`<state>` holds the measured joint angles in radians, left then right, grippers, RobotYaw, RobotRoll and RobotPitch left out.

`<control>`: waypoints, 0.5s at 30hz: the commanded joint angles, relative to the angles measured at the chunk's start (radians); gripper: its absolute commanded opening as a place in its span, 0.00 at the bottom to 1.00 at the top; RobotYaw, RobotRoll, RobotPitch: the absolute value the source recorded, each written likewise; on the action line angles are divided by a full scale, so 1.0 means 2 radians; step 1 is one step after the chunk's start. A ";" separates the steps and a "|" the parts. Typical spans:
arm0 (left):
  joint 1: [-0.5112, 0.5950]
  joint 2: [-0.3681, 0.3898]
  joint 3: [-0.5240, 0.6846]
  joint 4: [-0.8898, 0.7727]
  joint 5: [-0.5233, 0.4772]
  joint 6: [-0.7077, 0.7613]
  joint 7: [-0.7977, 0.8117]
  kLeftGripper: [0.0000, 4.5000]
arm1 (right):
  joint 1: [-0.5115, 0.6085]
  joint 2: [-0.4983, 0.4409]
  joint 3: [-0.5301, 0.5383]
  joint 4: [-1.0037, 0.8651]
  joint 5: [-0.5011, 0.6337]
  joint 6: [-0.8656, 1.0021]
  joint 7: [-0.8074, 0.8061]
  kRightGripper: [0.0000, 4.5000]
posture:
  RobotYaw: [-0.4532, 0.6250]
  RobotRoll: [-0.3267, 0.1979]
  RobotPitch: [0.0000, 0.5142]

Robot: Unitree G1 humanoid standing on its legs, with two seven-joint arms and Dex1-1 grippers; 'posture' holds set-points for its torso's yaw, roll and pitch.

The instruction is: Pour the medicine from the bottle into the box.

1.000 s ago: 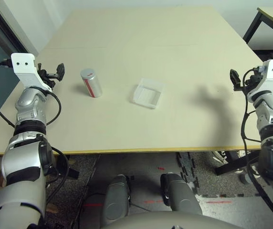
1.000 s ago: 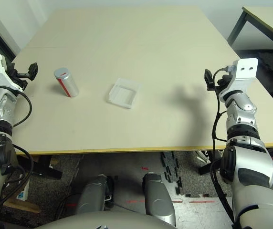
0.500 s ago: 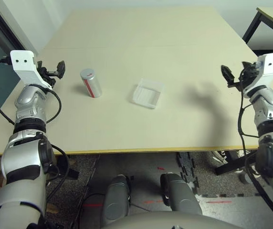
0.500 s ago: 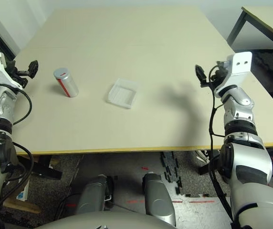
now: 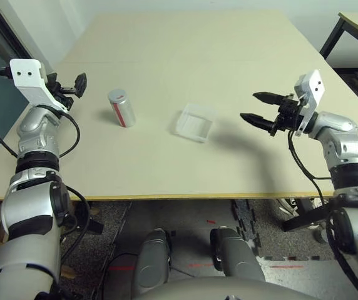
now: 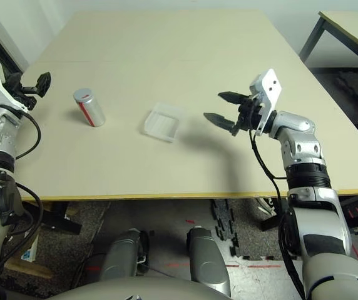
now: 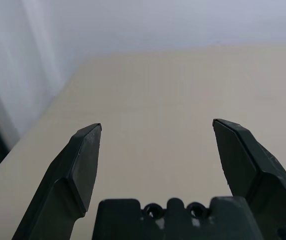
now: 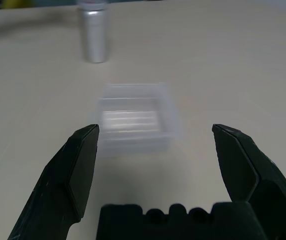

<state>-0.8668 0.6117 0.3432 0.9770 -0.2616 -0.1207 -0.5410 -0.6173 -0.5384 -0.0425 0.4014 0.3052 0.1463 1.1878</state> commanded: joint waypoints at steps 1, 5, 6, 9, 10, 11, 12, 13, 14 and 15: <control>0.000 -0.015 -0.011 -0.052 -0.015 0.036 -0.029 0.99 | 0.005 0.001 0.014 -0.023 0.003 0.016 0.004 1.00 | 0.34 0.62 0.15; 0.015 -0.043 -0.026 -0.128 -0.032 0.085 -0.055 0.99 | 0.007 0.005 0.022 -0.020 -0.001 0.013 0.001 1.00 | 0.34 0.62 0.15; 0.018 -0.046 -0.028 -0.135 -0.034 0.091 -0.057 0.99 | 0.007 0.006 0.023 -0.018 -0.001 0.012 0.001 1.00 | 0.34 0.62 0.15; 0.019 -0.056 -0.031 -0.134 -0.032 0.095 -0.056 0.99 | 0.008 0.007 0.025 -0.016 -0.003 0.008 -0.001 1.00 | 0.33 0.62 0.16; 0.019 -0.058 -0.031 -0.132 -0.030 0.094 -0.055 0.99 | 0.009 0.007 0.025 -0.016 -0.003 0.008 -0.001 1.00 | 0.33 0.62 0.16; 0.018 -0.061 -0.031 -0.125 -0.027 0.090 -0.054 0.99 | 0.010 0.007 0.025 -0.016 -0.003 0.007 -0.001 1.00 | 0.33 0.62 0.16; 0.016 -0.062 -0.032 -0.119 -0.025 0.087 -0.053 0.99 | 0.010 0.006 0.025 -0.016 -0.004 0.007 -0.001 1.00 | 0.33 0.62 0.16; 0.015 -0.064 -0.032 -0.113 -0.022 0.083 -0.052 0.99 | 0.011 0.006 0.025 -0.016 -0.004 0.007 -0.002 1.00 | 0.33 0.62 0.16; 0.015 -0.066 -0.033 -0.103 -0.018 0.076 -0.050 0.99 | 0.012 0.005 0.025 -0.016 -0.005 0.006 -0.002 1.00 | 0.32 0.62 0.16; 0.014 -0.067 -0.034 -0.094 -0.015 0.070 -0.048 0.99 | 0.012 0.005 0.025 -0.015 -0.005 0.005 -0.002 1.00 | 0.32 0.62 0.16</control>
<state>-0.8449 0.4830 0.2850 0.7530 -0.3096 0.0365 -0.6446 -0.6037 -0.5279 -0.0035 0.3743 0.2986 0.1680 1.1834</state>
